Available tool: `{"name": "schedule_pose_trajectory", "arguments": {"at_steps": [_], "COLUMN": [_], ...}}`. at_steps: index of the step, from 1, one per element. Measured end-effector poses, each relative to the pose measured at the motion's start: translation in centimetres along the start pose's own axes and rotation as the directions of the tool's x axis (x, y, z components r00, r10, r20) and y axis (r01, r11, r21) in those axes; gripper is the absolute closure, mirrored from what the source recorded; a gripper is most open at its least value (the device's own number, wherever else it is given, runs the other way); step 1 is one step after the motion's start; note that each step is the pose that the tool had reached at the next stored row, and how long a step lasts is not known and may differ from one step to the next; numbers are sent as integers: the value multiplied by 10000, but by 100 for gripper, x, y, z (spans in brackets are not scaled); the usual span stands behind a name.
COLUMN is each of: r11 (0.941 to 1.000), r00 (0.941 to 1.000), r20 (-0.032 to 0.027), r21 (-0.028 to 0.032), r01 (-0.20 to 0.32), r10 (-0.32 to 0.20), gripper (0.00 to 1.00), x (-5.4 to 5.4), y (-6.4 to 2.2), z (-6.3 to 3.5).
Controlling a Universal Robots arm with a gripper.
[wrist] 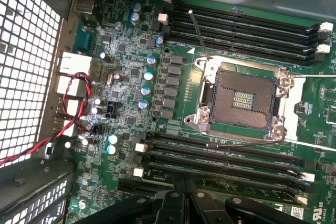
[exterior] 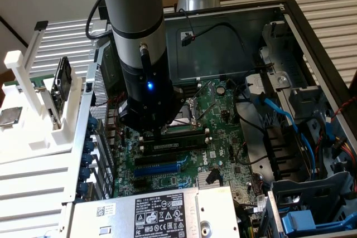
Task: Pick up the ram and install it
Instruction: 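Press down the ram until it locks into place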
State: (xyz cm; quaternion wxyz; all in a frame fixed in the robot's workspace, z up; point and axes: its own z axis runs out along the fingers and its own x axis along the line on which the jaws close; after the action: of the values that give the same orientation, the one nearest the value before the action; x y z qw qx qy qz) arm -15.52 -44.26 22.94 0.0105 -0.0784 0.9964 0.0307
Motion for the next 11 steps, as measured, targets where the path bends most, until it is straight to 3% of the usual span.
{"name": "schedule_pose_trajectory", "arguments": {"at_steps": [9, 11], "r11": [10000, 10000], "r00": [10000, 10000], "r20": [7, 11], "r21": [-29, -33], "r01": [-1, 0], "r10": [1, 0], "gripper": [90, 90], "x": [0, -3], "y": [-1, 3], "z": [16, -44]}}
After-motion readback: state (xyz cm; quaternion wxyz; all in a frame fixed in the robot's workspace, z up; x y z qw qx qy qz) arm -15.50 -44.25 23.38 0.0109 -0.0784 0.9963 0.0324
